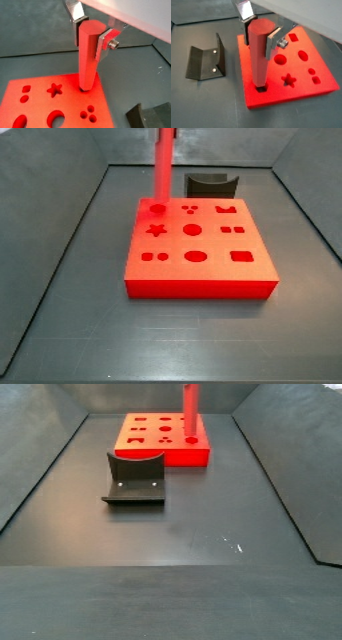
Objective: Insert the hexagon object.
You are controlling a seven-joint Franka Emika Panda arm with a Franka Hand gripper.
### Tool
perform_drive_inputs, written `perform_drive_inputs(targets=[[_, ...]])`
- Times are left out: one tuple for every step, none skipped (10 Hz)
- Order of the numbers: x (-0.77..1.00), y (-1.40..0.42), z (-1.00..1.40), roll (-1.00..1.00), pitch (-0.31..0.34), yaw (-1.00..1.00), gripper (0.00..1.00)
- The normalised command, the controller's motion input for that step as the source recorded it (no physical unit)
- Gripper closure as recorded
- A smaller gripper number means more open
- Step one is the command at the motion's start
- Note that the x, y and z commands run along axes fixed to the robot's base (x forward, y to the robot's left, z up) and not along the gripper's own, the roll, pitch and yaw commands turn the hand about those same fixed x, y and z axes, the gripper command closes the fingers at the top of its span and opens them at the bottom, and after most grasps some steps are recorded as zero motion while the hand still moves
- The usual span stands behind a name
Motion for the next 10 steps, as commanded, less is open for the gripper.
perform_drive_inputs(targets=[[0.00,-0.03,-0.14,0.00,-0.010,0.00,1.00],[0.01,-0.01,-0.16,0.00,-0.009,0.00,1.00],[0.06,0.00,-0.16,0.00,-0.034,-0.04,1.00],[0.03,0.00,-0.16,-0.01,-0.066,-0.03,1.00],[0.00,0.00,-0.17,0.00,-0.060,0.00,1.00],[0.00,0.00,-0.16,0.00,-0.051,0.00,1.00],[-0.07,0.00,-0.17,0.00,-0.050,0.00,1.00],[-0.05,0.00,-0.20,0.00,-0.074,0.00,1.00],[0.00,0.00,-0.22,0.00,-0.086,0.00,1.00],[0.11,0.00,-0.25,0.00,-0.089,0.00,1.00]])
